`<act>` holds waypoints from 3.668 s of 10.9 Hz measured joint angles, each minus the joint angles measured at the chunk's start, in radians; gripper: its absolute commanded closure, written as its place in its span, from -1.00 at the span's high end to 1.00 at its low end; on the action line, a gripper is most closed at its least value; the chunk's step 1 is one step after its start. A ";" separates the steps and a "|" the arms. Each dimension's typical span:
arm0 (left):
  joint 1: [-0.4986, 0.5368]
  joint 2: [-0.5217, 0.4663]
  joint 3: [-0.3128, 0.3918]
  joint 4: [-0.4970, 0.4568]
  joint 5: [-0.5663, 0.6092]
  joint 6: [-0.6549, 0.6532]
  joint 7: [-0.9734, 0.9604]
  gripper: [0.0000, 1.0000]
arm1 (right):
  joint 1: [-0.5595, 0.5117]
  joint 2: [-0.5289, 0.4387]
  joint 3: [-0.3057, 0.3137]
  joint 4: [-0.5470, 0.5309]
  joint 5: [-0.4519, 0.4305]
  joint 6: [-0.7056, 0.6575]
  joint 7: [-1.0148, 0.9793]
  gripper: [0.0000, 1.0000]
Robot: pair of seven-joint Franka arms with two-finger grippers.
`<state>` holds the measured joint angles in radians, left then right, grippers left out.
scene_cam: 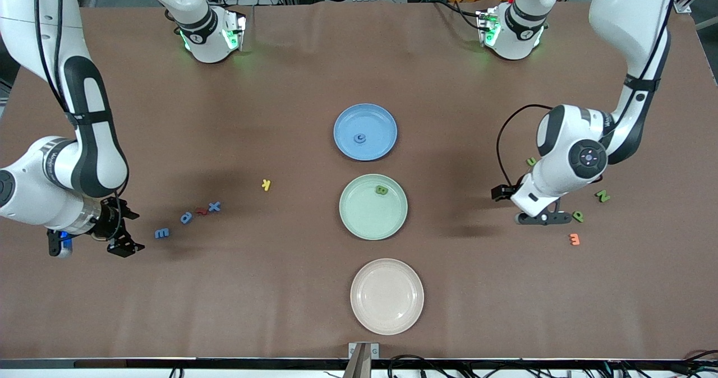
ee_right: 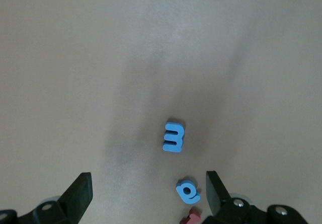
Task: Sort letters by color into matching plates
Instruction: 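Lower the right gripper onto the blue 3 while the left gripper reaches green n, then grasp the blue 3 with the right gripper while the left gripper grasps the n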
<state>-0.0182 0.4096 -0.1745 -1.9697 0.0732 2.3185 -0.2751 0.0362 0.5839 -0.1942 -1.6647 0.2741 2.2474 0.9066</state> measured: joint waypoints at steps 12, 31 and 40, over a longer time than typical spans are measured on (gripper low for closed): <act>0.075 -0.124 0.002 -0.318 0.025 0.175 -0.318 1.00 | 0.015 0.082 -0.030 -0.055 0.004 0.159 0.128 1.00; 0.151 -0.148 0.003 -0.493 0.103 0.331 -0.410 0.45 | 0.057 0.130 -0.029 -0.133 0.020 0.376 0.128 0.31; 0.177 -0.143 0.002 -0.498 0.103 0.331 -0.410 0.32 | 0.072 0.129 -0.029 -0.139 0.020 0.388 0.103 -0.12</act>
<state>0.1590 0.2666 -0.1723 -2.4673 0.1760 2.6493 -0.6847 0.1086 0.7129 -0.2233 -1.8036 0.2945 2.6357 1.0100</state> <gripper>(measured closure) 0.330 0.476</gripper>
